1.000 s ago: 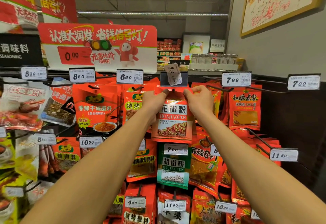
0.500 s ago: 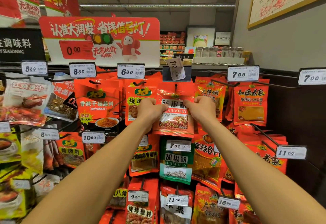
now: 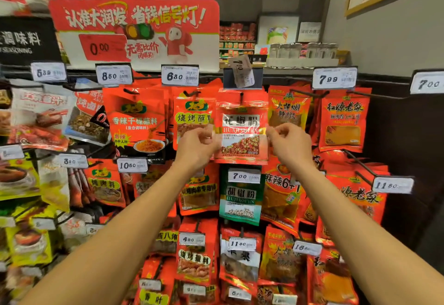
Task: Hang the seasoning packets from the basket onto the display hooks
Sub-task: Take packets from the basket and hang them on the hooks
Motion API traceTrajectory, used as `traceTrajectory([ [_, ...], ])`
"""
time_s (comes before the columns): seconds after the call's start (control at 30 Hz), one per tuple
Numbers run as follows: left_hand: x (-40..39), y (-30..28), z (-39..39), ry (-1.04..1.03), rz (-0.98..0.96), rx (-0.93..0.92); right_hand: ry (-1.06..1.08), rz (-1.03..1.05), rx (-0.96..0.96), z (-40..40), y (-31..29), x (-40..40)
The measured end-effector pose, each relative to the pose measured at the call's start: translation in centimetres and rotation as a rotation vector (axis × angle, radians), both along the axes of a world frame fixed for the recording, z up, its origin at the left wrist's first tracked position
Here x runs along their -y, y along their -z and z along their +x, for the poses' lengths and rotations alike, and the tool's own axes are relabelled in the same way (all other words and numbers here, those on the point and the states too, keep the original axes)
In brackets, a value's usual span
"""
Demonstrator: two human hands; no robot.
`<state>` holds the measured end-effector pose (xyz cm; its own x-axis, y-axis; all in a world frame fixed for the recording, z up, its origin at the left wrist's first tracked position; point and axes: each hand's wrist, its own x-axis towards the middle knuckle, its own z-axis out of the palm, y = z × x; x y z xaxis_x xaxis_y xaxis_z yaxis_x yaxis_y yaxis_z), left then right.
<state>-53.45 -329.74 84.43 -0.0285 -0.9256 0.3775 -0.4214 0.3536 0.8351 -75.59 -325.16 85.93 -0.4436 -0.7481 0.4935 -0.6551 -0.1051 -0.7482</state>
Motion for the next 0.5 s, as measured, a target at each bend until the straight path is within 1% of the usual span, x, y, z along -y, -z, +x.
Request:
traceTrajectory([
  [0.03, -0.5, 0.7, 0.8, -0.004, 0.006, -0.010, 0.001, -0.020, 0.015, -0.2, 0.9, -1.0],
  [0.07, -1.1, 1.4, 1.5, 0.022, 0.031, -0.063, -0.011, -0.038, 0.047, -0.5, 2.0, -2.0],
  [0.17, -3.1, 5.0, 3.6, 0.115, 0.135, -0.236, -0.162, -0.003, 0.227, -0.5, 6.8, -4.7],
  [0.23, -4.4, 8.4, 4.7, 0.137, 0.247, -0.317, -0.277, 0.116, 0.379, 0.1, 10.9, -5.9],
  [0.33, -6.0, 15.7, 5.8, 0.095, 0.461, -0.393, -0.367, 0.359, 0.484, 1.3, 18.7, -6.9],
  [0.4, -7.2, 21.8, 6.3, 0.039, 0.621, -0.407, -0.373, 0.521, 0.534, 2.0, 24.9, -7.5],
  [0.5, -9.8, 31.3, 6.9, -0.050, 0.841, -0.431, -0.308, 0.736, 0.583, 2.9, 34.8, -9.2],
])
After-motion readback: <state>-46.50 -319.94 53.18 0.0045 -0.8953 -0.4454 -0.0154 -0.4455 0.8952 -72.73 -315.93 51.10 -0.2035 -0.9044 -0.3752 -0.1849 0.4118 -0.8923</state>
